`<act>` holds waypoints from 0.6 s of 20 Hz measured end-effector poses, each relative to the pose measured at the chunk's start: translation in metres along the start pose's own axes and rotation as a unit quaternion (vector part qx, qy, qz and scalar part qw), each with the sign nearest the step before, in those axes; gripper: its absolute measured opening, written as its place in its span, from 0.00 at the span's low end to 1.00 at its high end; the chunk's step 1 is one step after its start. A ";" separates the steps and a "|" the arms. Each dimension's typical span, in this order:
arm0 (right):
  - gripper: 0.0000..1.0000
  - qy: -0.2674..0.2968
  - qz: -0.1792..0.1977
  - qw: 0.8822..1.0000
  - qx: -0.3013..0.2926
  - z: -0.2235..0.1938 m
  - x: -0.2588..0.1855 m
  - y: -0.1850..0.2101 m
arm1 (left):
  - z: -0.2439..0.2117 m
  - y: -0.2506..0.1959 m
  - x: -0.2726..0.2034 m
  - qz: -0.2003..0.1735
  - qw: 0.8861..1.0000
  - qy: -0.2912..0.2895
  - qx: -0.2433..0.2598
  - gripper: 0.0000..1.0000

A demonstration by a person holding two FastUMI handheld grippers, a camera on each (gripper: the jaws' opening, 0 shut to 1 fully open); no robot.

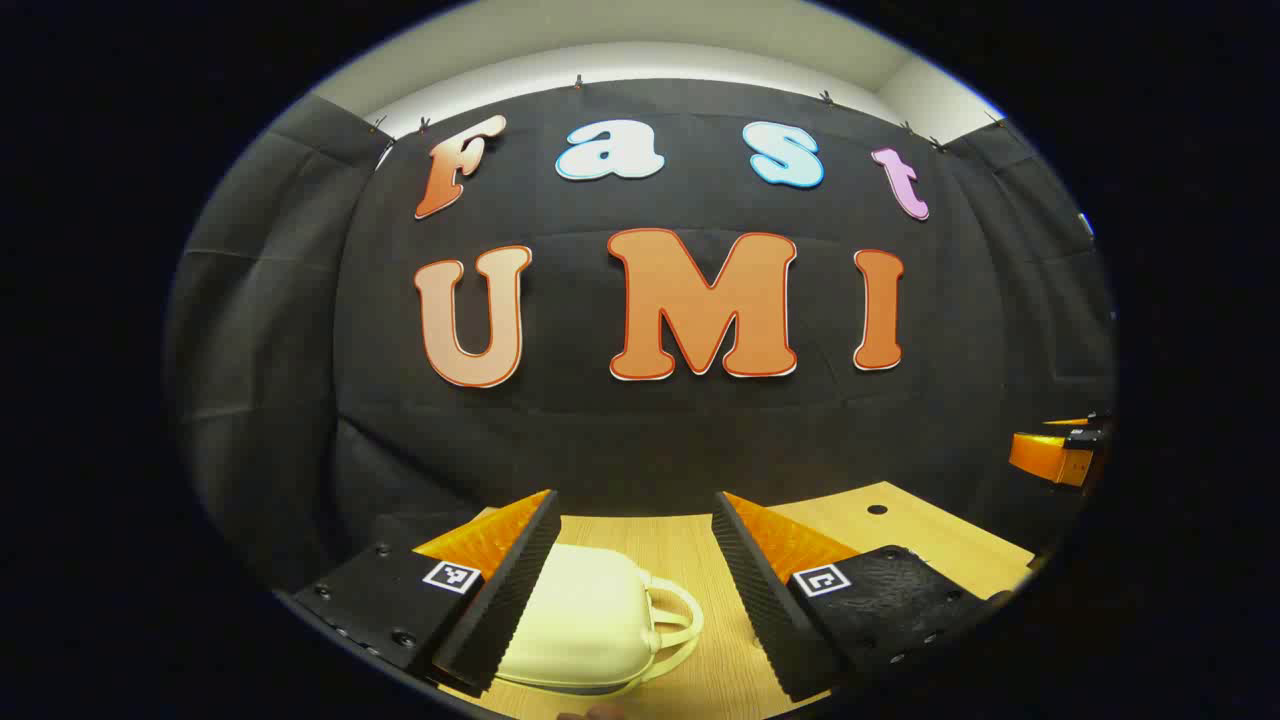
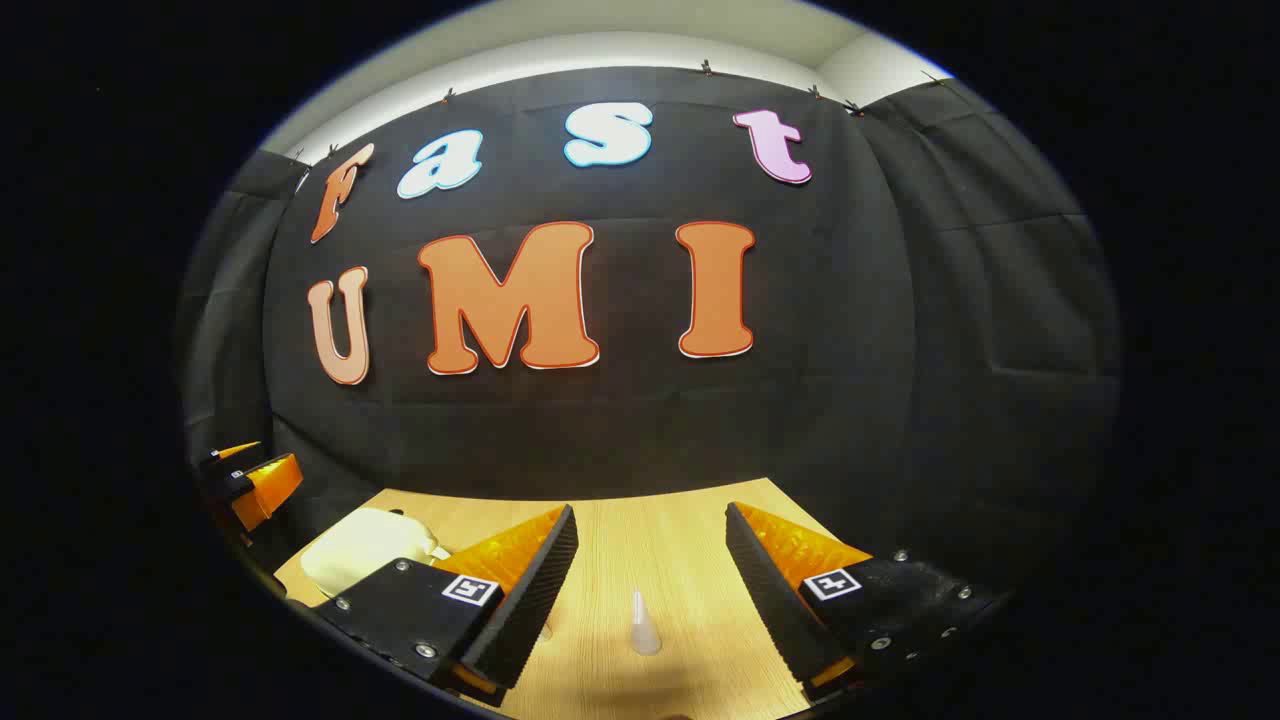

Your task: First open the suitcase, pack the skin care products into it, and then close the suitcase.

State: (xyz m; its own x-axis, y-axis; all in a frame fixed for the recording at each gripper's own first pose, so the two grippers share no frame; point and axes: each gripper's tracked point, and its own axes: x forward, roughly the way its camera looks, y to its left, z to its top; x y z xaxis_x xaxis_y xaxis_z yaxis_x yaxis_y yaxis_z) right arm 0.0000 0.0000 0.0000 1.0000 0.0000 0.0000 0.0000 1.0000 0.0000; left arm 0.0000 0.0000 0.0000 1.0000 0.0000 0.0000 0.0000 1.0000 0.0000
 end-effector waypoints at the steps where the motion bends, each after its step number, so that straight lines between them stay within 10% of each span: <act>1: 0.95 0.001 0.001 1.000 0.000 -0.001 0.001 0.001 | -0.001 0.000 0.000 0.001 1.000 0.001 0.002 0.97; 12: 0.95 0.002 0.002 1.000 -0.004 0.001 0.008 0.002 | -0.004 0.001 0.006 0.006 1.000 0.005 0.001 0.94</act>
State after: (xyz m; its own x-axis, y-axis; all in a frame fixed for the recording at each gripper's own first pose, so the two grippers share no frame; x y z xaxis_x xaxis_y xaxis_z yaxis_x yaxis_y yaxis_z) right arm 0.0076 0.0021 0.0011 1.0000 0.0039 -0.0037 -0.0040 1.0000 -0.0080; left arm 0.0057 0.0011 -0.0035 0.9999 0.0118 -0.0093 -0.0118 0.9999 0.0017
